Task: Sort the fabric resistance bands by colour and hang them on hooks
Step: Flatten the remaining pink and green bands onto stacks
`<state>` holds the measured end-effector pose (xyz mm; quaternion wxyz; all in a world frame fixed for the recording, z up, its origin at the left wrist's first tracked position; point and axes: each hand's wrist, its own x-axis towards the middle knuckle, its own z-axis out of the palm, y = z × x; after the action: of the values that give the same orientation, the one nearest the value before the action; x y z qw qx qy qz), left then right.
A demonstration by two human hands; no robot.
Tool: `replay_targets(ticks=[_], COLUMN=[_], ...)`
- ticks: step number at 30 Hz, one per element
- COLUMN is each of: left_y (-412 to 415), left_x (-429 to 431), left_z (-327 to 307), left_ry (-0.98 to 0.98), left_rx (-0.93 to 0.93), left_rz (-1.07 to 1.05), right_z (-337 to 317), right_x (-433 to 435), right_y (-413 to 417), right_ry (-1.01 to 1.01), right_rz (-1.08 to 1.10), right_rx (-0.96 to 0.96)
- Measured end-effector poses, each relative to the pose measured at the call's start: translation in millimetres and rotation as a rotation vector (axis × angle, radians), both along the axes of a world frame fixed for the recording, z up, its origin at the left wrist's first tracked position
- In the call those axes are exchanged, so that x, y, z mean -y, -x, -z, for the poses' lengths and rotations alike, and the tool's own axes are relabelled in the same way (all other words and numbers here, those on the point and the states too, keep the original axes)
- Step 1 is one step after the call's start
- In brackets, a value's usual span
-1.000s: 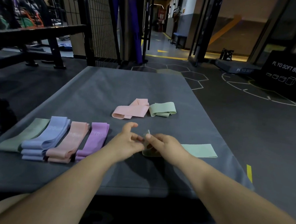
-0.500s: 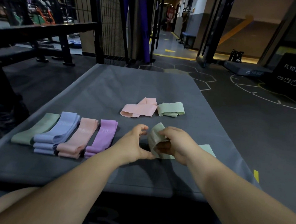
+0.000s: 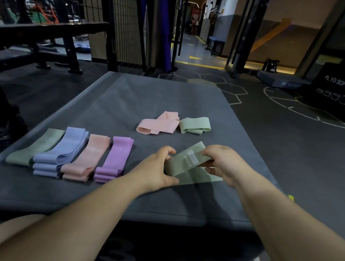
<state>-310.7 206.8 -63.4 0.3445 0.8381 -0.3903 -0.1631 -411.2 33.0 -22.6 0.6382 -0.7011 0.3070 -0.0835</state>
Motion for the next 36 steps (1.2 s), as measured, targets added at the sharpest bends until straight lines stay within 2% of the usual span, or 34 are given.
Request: replay_targets(ticks=[4, 14, 23, 29, 36], left_y=[5.0, 8.2, 10.1, 10.3, 7.2], left_x=[9.1, 16.5, 16.7, 15.7, 18.2], left_z=[6.0, 12.0, 12.9, 10.6, 7.8], left_ry=[-0.056, -0.079, -0.055, -0.111, -0.132], left_rx=[0.090, 0.123, 0.172, 0.202, 0.252], left_rz=[0.012, -0.040, -0.096, -0.081, -0.133], right_z=[7.2, 21.4, 27.6, 30.5, 33.5], right_x=[30.6, 55.0, 55.9, 54.9, 59.4], right_y=[13.5, 25.0, 23.4, 21.1, 21.7], right_ry=[0.179, 0.473, 0.619, 0.733, 0.722], right_rz=[0.050, 0.094, 0.063, 0.037, 0.071], right_rx=[-0.099, -0.272, -0.401, -0.451, -0.434])
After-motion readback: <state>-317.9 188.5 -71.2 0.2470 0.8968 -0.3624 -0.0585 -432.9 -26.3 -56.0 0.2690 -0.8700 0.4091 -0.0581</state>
